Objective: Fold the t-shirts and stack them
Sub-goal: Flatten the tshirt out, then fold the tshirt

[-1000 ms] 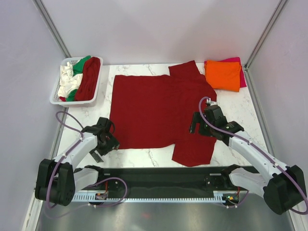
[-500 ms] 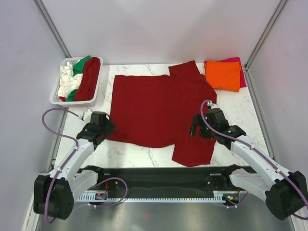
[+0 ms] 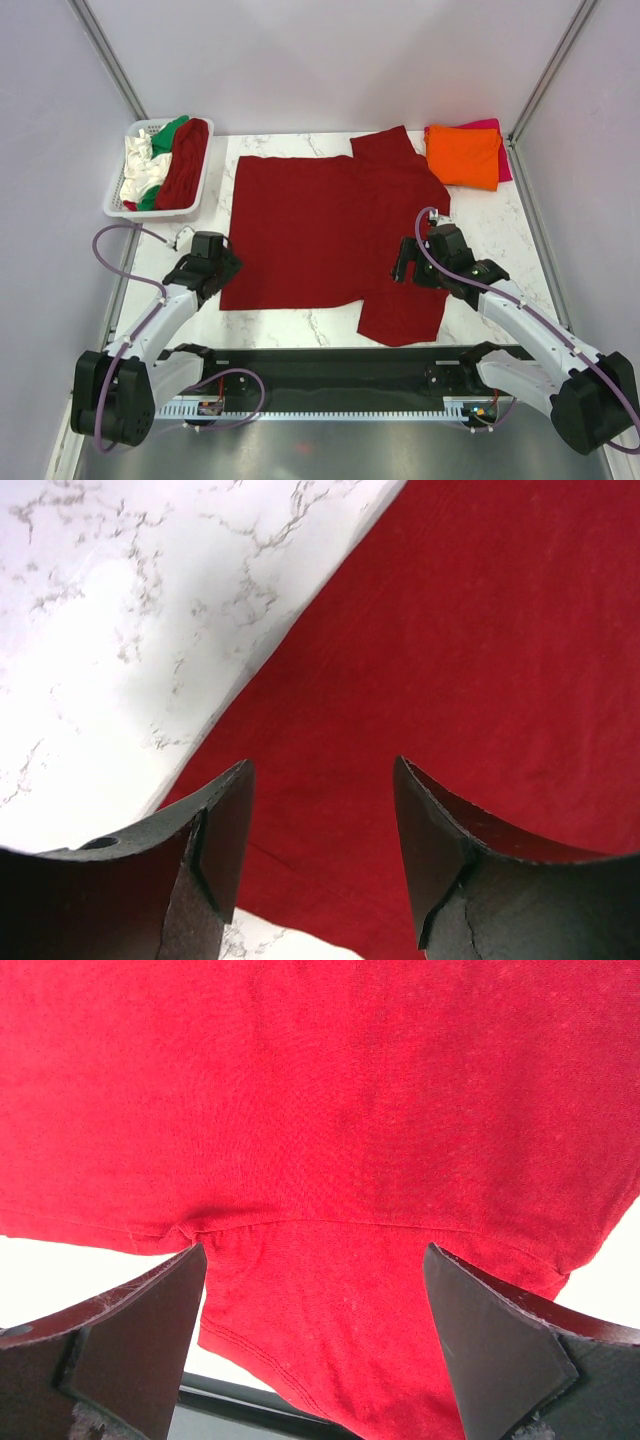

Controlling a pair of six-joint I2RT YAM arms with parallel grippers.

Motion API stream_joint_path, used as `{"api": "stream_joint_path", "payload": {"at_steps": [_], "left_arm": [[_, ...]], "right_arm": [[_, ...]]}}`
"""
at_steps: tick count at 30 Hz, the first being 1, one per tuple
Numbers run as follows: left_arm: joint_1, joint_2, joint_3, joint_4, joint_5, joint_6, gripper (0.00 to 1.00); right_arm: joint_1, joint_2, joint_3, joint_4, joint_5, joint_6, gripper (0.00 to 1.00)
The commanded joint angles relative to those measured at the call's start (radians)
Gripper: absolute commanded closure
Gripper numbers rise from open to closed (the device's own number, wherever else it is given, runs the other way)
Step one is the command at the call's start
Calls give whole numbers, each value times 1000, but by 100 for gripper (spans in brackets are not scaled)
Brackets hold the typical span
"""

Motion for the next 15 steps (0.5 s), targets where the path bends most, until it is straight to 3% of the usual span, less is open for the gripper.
{"api": "stream_joint_path", "payload": {"at_steps": [1, 5, 15], "left_arm": [[5, -23, -20, -55, 10, -45, 36], [5, -31, 0, -213, -8, -74, 37], [5, 50, -29, -192, 1, -95, 36]], "right_arm": [[0, -5, -4, 33, 3, 6, 2], [-1, 17, -7, 30, 10, 15, 2], [0, 37, 1, 33, 20, 9, 2]]}}
